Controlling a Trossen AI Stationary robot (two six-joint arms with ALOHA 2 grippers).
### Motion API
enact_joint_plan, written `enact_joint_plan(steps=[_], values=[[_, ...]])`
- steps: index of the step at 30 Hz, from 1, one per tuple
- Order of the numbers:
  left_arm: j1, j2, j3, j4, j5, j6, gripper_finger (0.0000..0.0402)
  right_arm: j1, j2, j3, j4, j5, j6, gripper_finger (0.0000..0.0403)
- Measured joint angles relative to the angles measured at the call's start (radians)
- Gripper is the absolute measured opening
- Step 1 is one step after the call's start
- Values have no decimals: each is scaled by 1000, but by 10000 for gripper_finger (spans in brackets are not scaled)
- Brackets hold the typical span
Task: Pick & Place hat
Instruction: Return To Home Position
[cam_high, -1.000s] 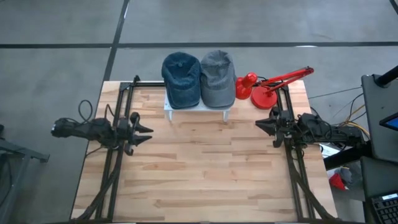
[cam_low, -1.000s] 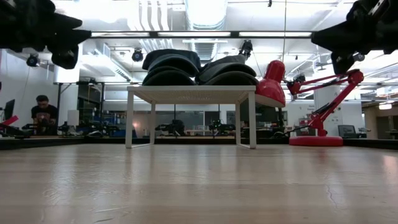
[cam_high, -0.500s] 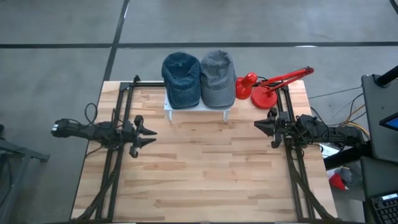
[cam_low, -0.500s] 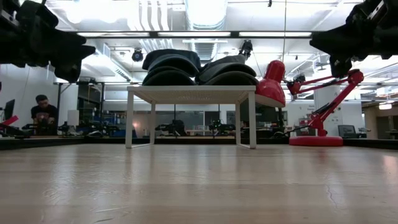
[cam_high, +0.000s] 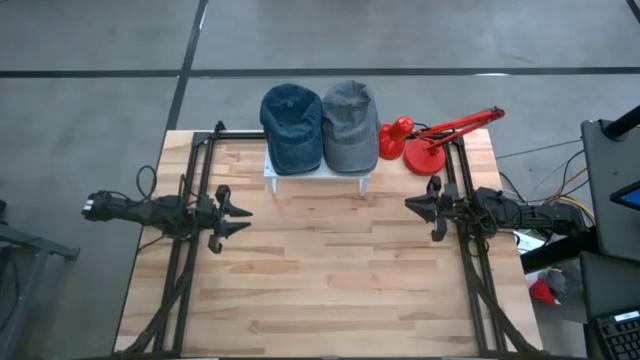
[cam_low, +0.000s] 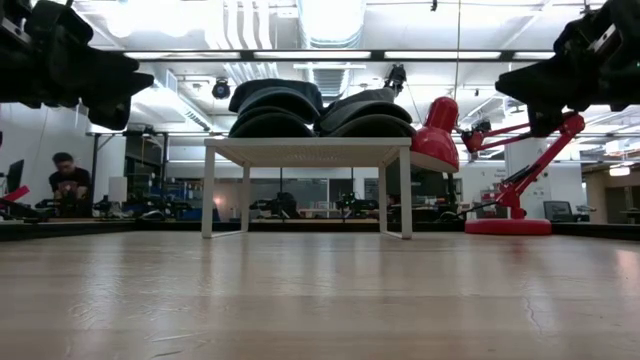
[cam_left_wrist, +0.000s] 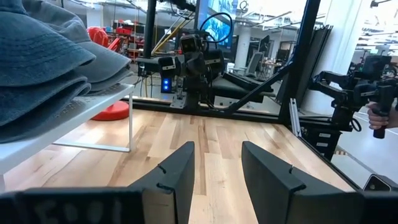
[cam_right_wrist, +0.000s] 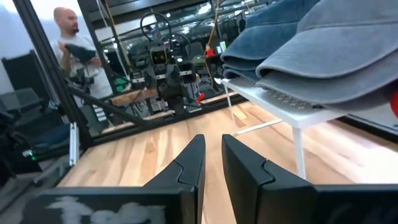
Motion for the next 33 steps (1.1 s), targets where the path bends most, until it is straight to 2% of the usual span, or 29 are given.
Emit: enact_joint_plan(steps=[9, 33], values=[[0, 0, -1, 1, 0, -21, 136, 0, 0, 0, 2, 0, -92, 52], [0, 0, -4, 26, 0, -24, 136, 0, 2, 6, 0, -23, -93, 52]])
